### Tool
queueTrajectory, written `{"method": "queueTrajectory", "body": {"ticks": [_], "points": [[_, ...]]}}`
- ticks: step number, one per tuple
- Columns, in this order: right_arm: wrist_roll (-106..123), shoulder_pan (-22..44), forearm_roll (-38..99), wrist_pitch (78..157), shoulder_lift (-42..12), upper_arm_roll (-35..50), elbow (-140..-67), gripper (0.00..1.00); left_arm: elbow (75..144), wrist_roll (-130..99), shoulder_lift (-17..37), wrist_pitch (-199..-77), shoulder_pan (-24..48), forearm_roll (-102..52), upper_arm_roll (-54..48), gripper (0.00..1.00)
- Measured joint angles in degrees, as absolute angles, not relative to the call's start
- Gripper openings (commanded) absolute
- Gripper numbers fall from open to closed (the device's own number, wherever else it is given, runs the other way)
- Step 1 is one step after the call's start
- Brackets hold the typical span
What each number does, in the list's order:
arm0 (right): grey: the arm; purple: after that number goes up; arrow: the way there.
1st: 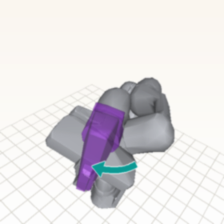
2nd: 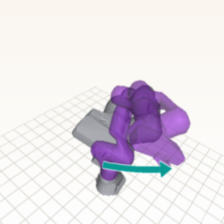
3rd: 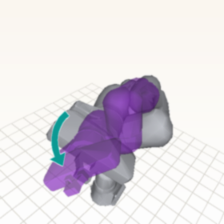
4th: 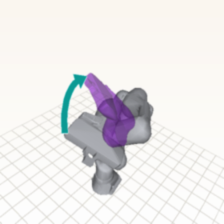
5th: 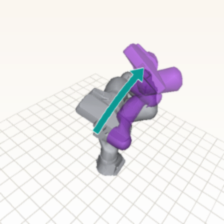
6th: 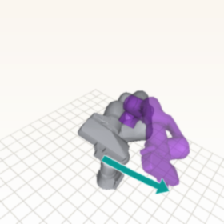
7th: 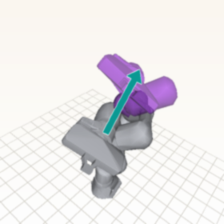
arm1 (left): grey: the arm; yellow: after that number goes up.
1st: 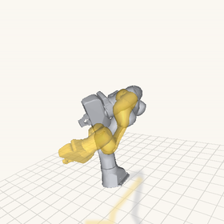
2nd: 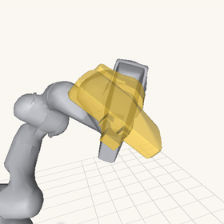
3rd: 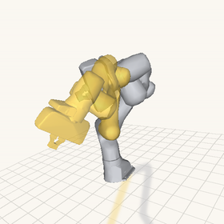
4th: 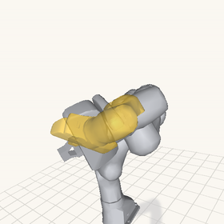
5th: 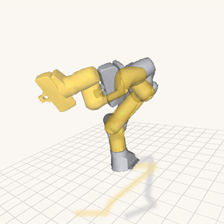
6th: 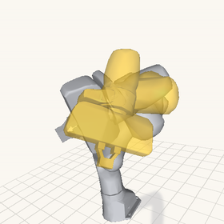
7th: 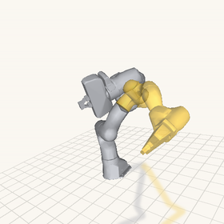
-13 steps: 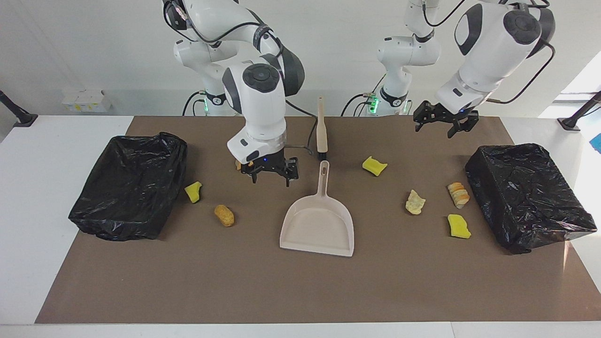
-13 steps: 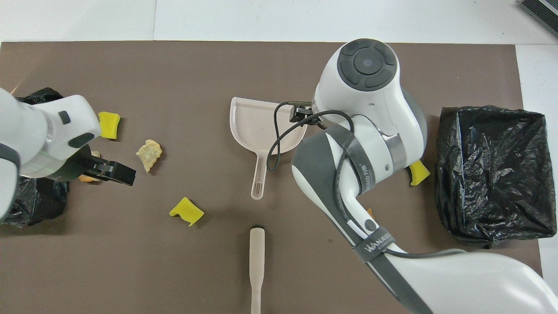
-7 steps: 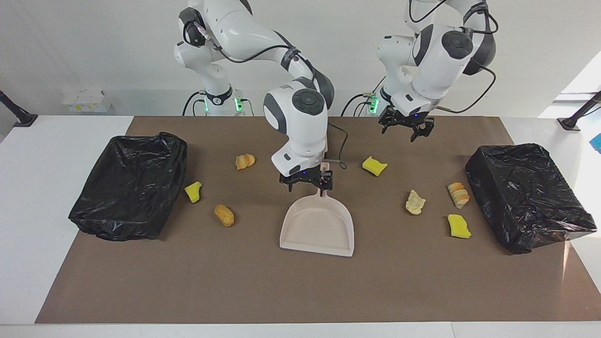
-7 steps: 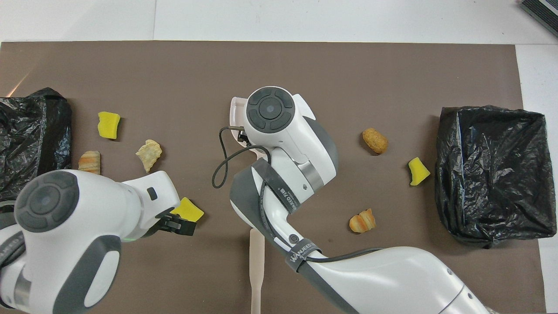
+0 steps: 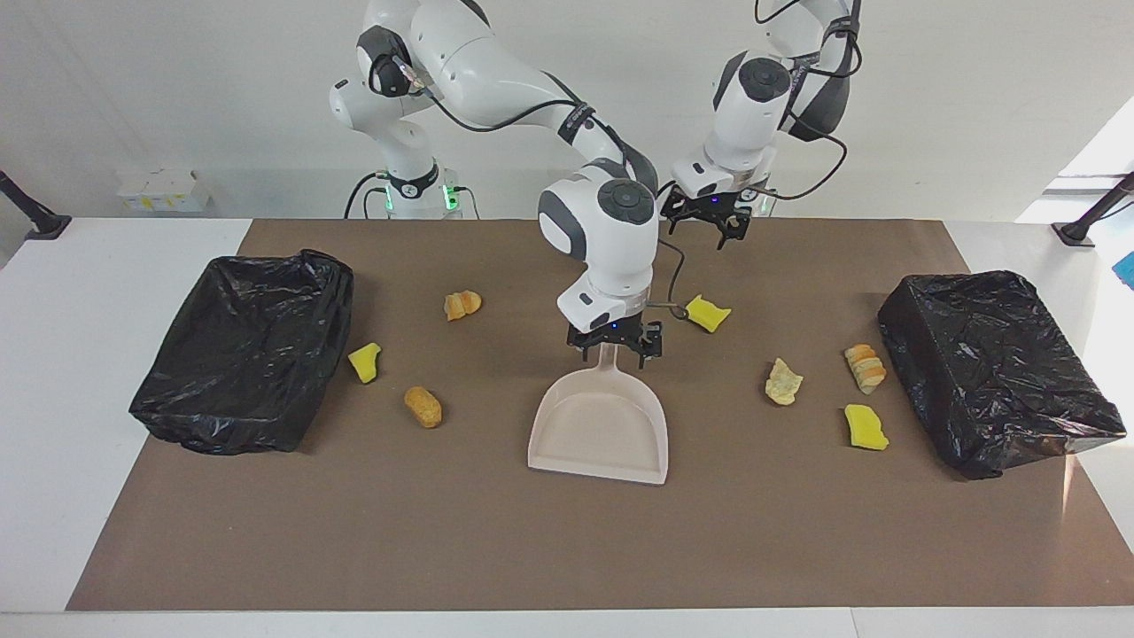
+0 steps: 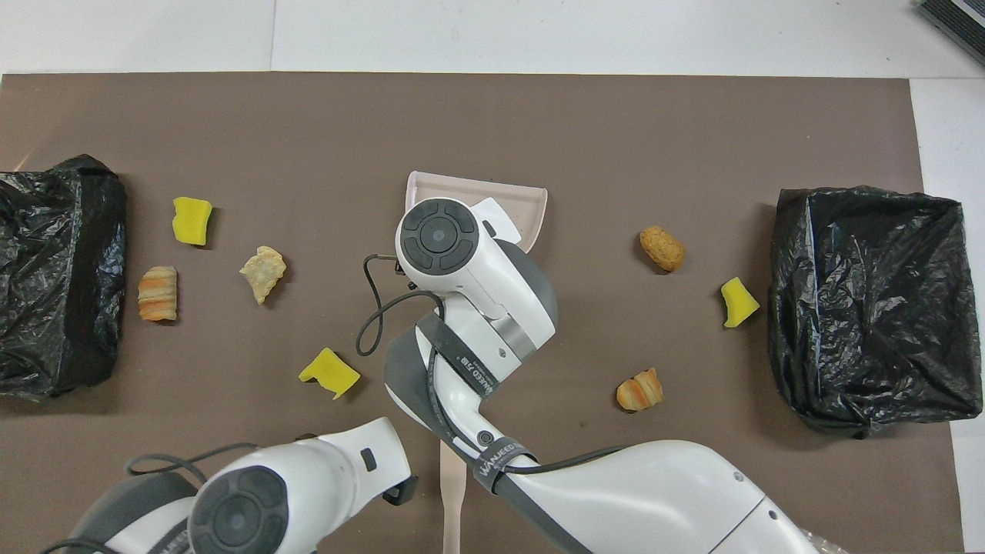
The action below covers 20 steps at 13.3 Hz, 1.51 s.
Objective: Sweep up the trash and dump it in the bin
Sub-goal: 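Grasp the dustpan with the right gripper while the left gripper grasps the brush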
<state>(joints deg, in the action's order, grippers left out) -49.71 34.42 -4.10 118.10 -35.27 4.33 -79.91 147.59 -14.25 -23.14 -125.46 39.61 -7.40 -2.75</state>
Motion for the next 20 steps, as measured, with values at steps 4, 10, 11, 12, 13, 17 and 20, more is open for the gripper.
{"method": "queueTrajectory", "body": {"ticks": [4, 10, 11, 12, 13, 17, 20], "points": [[-49.7, 34.3, -4.1, 119.6, -35.2, 4.2, -81.5, 0.8, 152.2, -30.7, -22.4, -135.5, 53.5, -7.5, -3.1, 1.0], [-49.7, 34.2, -4.1, 119.6, -34.9, 4.1, -82.1, 0.0, 154.0, -39.2, -19.2, -141.0, 56.1, -7.5, -6.6, 1.0], [-49.7, 34.1, -4.1, 119.6, -34.6, 4.0, -82.1, 0.0, 154.1, -39.9, -19.1, -141.0, 56.1, -7.5, -6.6, 1.0], [-49.5, 33.6, -4.1, 119.6, -34.3, 3.9, -82.1, 0.0, 154.1, -40.6, -19.1, -141.0, 56.1, -7.5, -6.7, 0.9], [-48.0, 32.6, -4.1, 119.6, -33.7, 3.9, -82.1, 0.0, 154.2, -41.4, -19.1, -140.9, 56.1, -7.5, -6.9, 0.82], [-30.8, 28.6, -4.1, 119.1, -30.8, 3.9, -83.5, 0.0, 154.3, -43.9, -19.1, -140.3, 56.1, -7.5, -7.7, 0.54], [-12.2, 25.0, -4.0, 118.0, -28.3, 4.0, -85.8, 0.0, 154.3, -44.2, -19.1, -138.6, 56.1, -7.5, -7.7, 0.12]]}}
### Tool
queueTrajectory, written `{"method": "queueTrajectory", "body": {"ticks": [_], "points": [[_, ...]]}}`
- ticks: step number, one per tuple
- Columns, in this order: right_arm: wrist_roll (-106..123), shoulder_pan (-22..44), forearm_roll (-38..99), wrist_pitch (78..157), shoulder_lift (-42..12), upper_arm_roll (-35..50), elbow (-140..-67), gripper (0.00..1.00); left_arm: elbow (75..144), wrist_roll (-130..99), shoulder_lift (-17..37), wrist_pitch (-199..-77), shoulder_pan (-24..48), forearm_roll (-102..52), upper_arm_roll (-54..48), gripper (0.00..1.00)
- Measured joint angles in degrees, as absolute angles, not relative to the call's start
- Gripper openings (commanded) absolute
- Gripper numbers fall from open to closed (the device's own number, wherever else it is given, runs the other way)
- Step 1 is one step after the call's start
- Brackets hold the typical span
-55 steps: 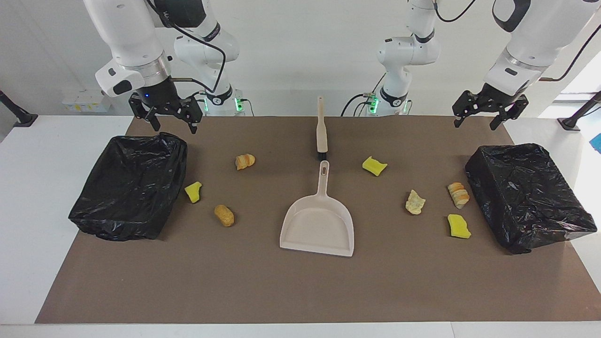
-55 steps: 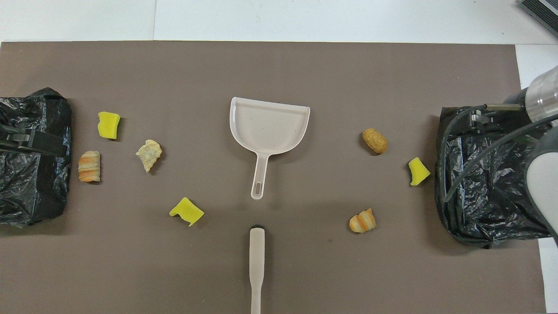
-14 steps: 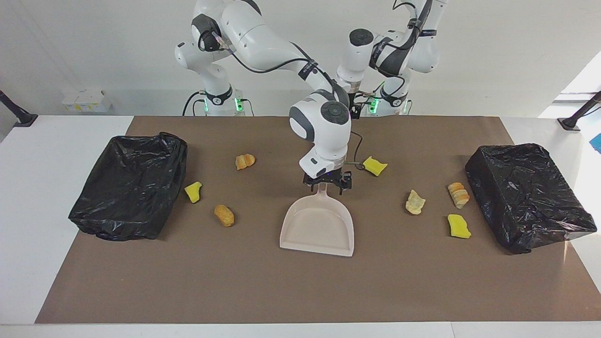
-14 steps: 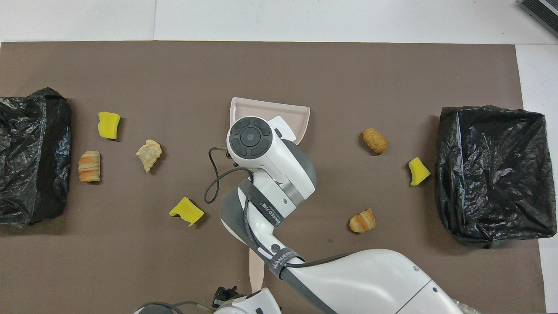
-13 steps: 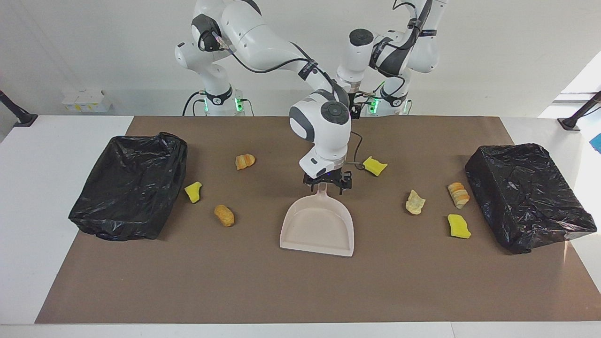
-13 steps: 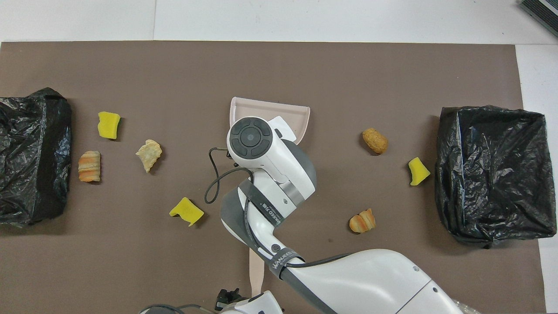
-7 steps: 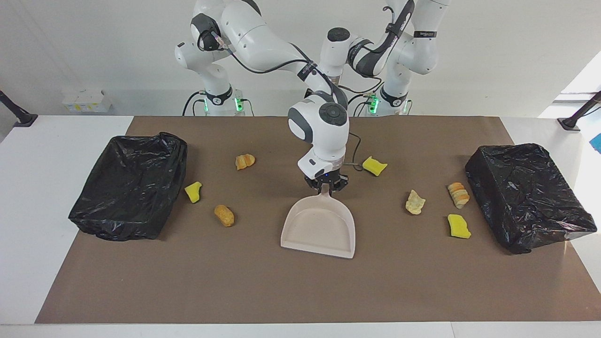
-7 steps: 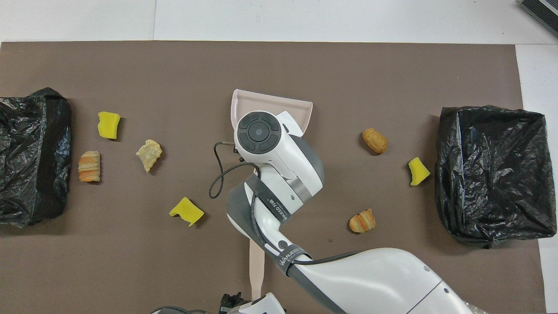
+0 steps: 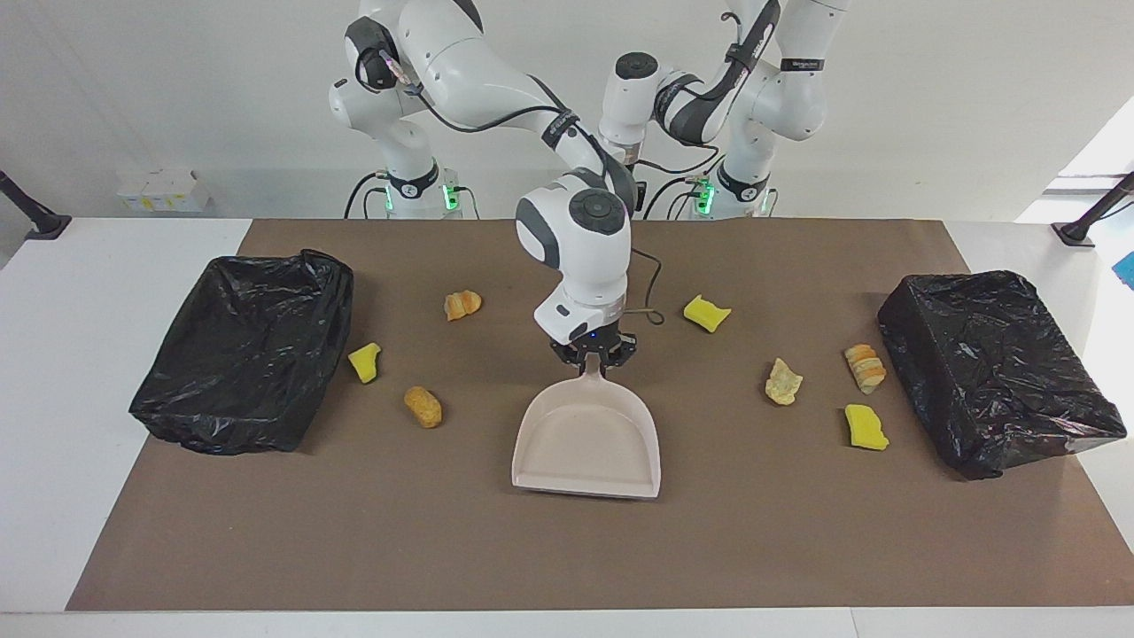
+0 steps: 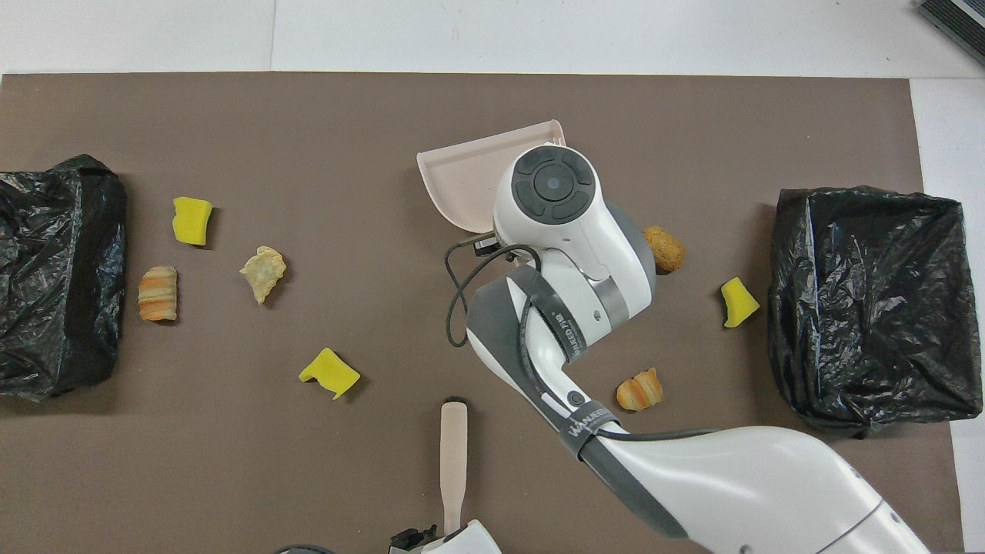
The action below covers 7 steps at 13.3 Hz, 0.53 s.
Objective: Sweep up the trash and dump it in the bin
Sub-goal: 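Grasp the dustpan with the right gripper while the left gripper grasps the brush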
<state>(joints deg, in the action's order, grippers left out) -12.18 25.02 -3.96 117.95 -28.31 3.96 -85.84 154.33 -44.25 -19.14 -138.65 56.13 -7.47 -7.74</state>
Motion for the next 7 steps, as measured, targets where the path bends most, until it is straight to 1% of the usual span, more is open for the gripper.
{"method": "queueTrajectory", "body": {"ticks": [1, 5, 7], "points": [[-6.2, 23.9, -3.9, 117.3, -27.7, 4.0, -86.4, 0.0, 154.3, -44.4, -19.1, -138.4, 56.1, -7.5, -7.7, 0.0], [19.3, 20.5, -3.8, 117.0, -27.1, 3.9, -87.6, 0.0, 154.1, -44.7, -19.2, -136.7, 55.2, -7.1, -7.2, 0.0], [31.0, 19.0, -3.8, 115.7, -27.1, 3.9, -87.8, 0.0, 152.6, -44.7, -19.9, -132.2, 52.3, -5.4, -7.0, 0.0]]}}
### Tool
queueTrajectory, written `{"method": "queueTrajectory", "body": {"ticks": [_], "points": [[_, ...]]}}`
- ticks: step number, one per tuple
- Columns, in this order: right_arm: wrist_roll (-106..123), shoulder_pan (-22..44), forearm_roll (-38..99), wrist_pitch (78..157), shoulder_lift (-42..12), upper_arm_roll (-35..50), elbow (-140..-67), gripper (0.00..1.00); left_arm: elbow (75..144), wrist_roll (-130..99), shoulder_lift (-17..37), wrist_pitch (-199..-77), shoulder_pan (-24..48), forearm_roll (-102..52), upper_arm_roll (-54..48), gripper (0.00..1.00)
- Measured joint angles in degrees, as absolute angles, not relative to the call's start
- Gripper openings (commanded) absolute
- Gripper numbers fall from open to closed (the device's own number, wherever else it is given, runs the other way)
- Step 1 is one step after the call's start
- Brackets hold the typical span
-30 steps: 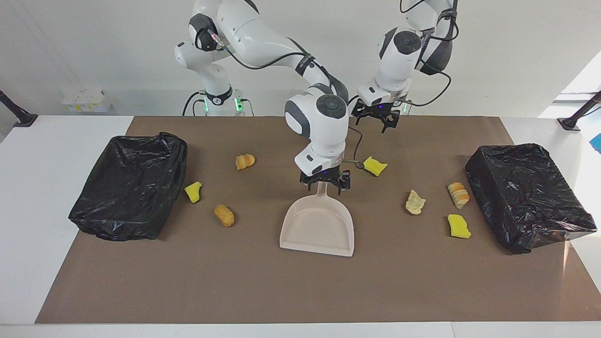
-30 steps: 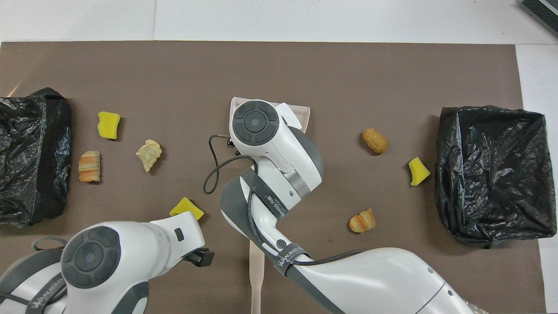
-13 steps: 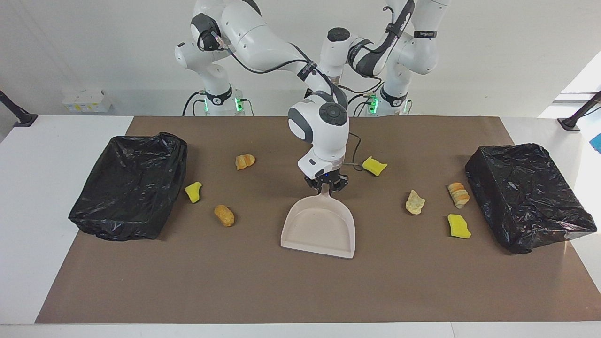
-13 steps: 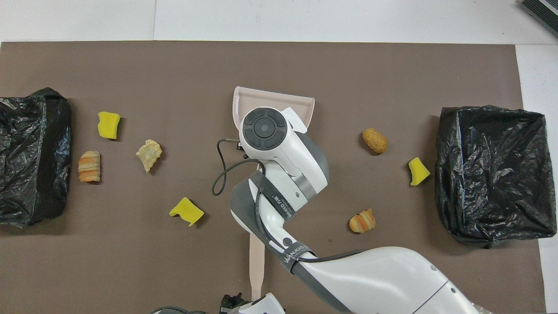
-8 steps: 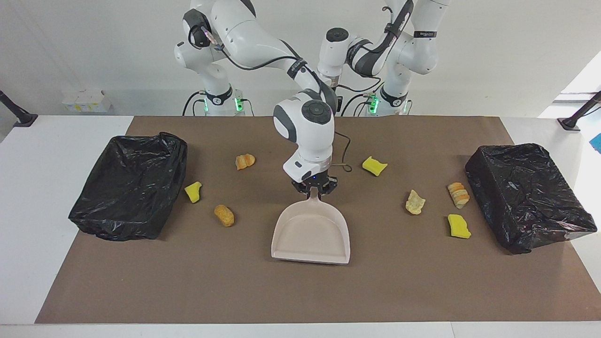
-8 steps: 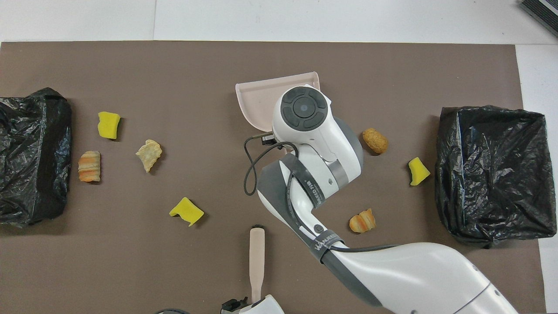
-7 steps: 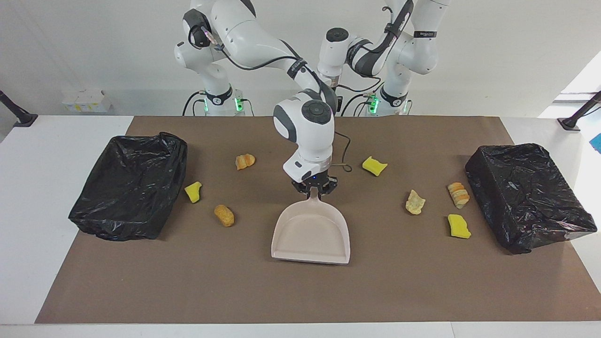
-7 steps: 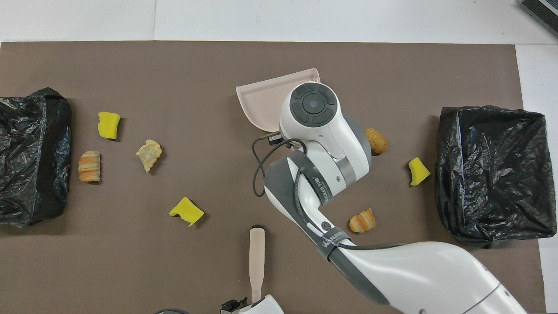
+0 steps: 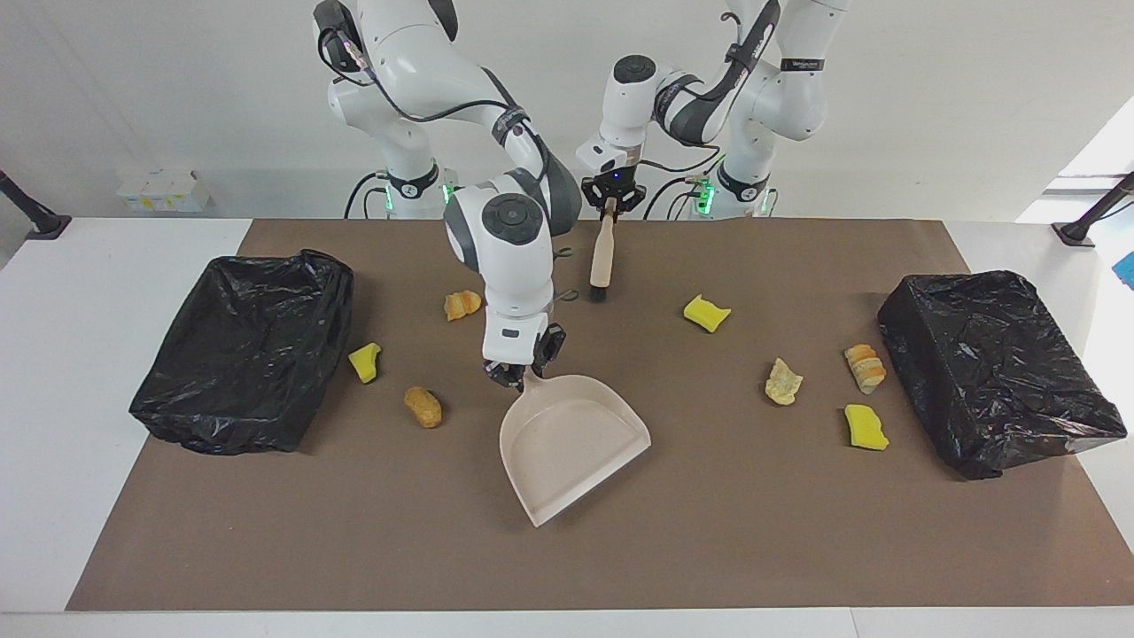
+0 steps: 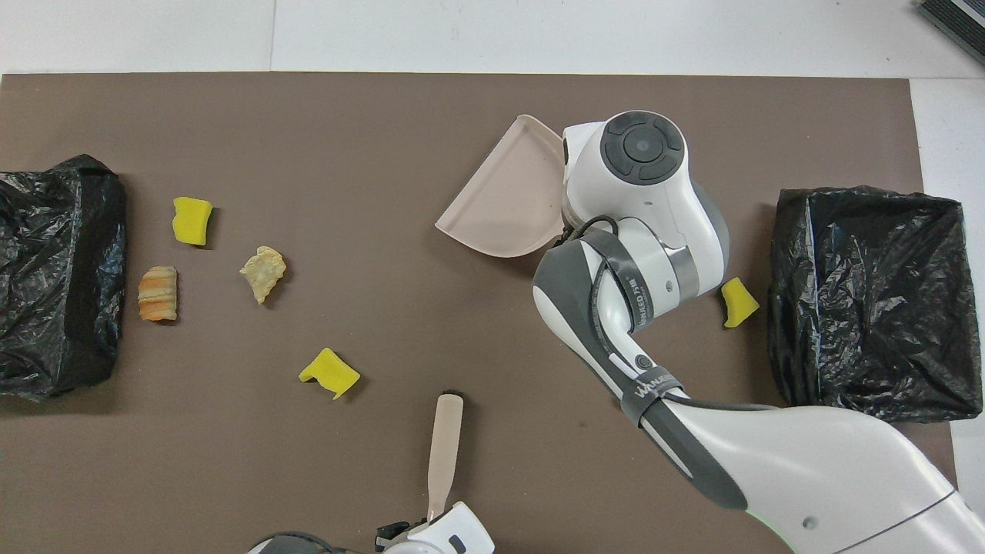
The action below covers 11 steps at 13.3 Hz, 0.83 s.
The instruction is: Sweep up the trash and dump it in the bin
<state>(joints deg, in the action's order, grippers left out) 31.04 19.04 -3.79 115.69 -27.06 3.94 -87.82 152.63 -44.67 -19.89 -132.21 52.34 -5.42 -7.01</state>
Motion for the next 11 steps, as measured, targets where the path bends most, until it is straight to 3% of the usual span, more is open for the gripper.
{"method": "queueTrajectory", "body": {"ticks": [5, 11], "points": [[57.5, 19.2, -3.9, 112.4, -26.5, 4.2, -88.1, 0.0, 142.3, -44.5, -21.8, -118.1, 38.4, -1.0, -6.6, 0.0], [61.3, 23.5, -5.3, 109.7, -24.2, 4.5, -90.5, 0.0, 135.6, -36.1, -20.4, -112.3, 19.0, 5.2, -6.5, 0.0]]}}
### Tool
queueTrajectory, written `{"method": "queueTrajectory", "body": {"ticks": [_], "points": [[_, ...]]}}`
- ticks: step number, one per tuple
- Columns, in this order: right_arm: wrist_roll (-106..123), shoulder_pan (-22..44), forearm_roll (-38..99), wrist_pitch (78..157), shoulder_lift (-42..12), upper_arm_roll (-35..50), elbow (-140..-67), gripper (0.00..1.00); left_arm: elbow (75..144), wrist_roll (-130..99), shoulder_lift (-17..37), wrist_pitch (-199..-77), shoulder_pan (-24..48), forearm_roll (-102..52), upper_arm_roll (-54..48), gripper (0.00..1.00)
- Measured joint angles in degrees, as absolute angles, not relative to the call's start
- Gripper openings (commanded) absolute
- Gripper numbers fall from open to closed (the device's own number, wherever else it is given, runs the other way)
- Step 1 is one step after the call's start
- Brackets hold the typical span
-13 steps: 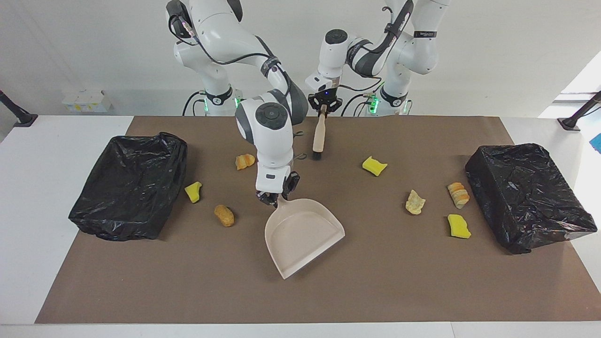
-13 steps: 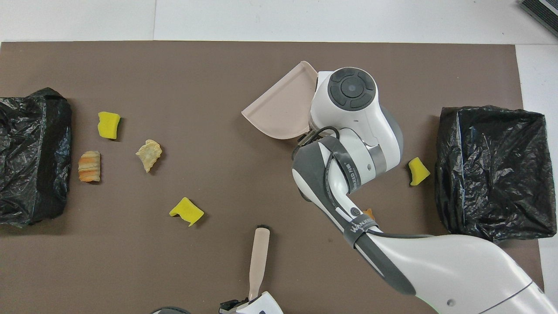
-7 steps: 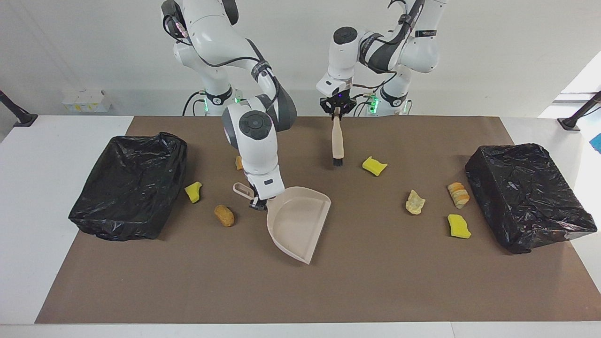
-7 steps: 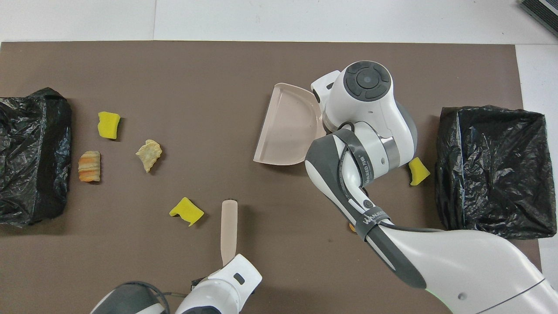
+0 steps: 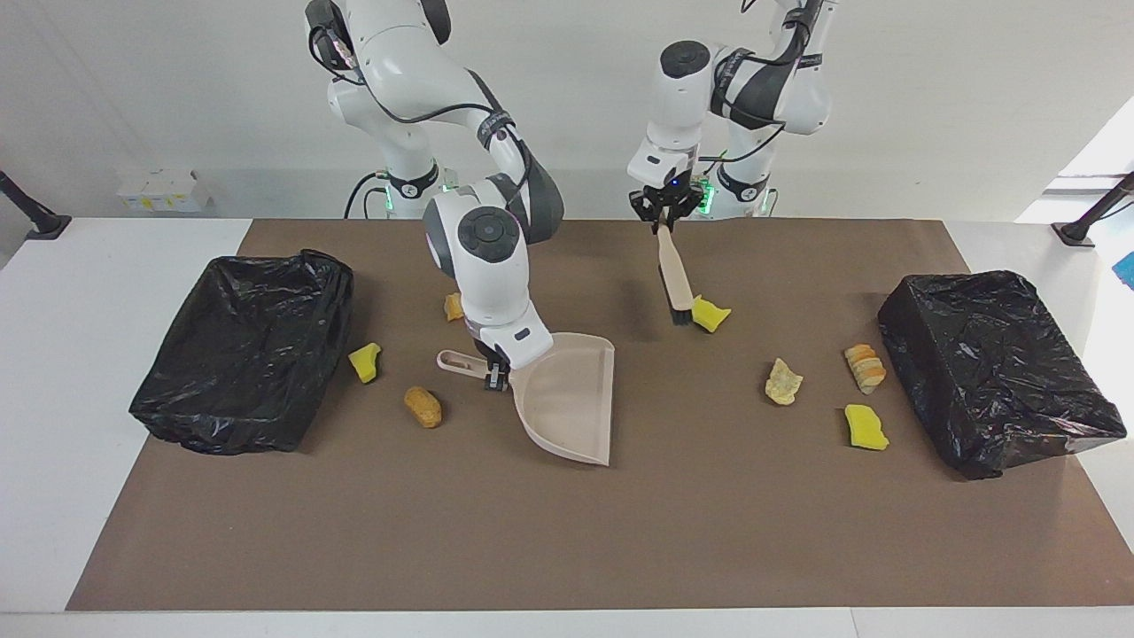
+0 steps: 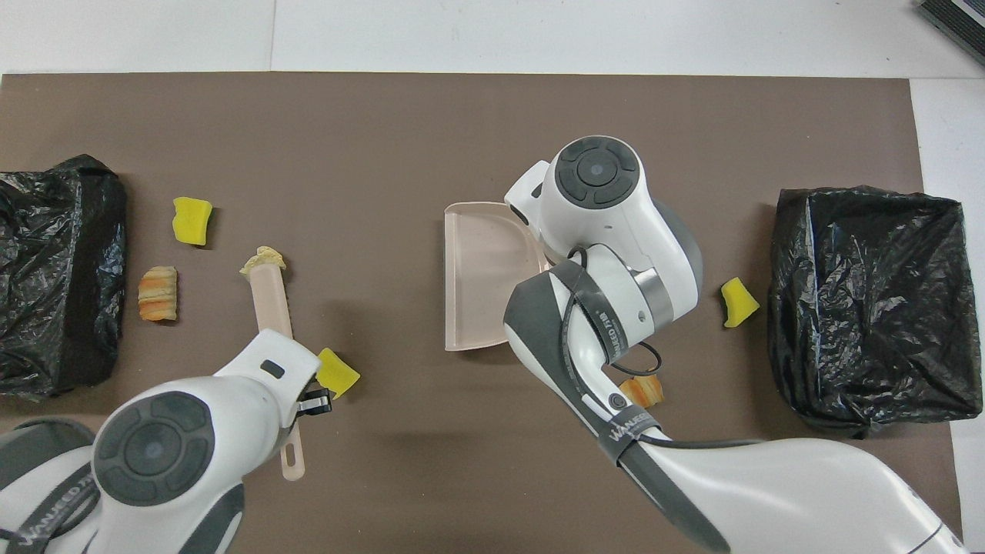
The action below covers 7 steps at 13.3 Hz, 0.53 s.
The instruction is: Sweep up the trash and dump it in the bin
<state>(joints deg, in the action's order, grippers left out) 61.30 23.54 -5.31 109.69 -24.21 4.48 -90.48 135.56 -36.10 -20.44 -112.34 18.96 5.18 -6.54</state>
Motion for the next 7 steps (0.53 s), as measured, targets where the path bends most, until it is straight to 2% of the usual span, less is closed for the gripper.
{"method": "queueTrajectory", "body": {"ticks": [5, 7], "points": [[60.8, 24.6, -5.7, 109.7, -23.8, 4.5, -91.3, 0.0, 132.2, -18.0, -14.5, -113.1, 1.9, 12.4, -6.4, 0.0], [59.1, 25.4, -6.2, 109.7, -23.8, 4.5, -92.1, 0.0, 132.3, -15.5, -11.5, -114.4, -0.7, 19.5, -6.4, 0.0]]}}
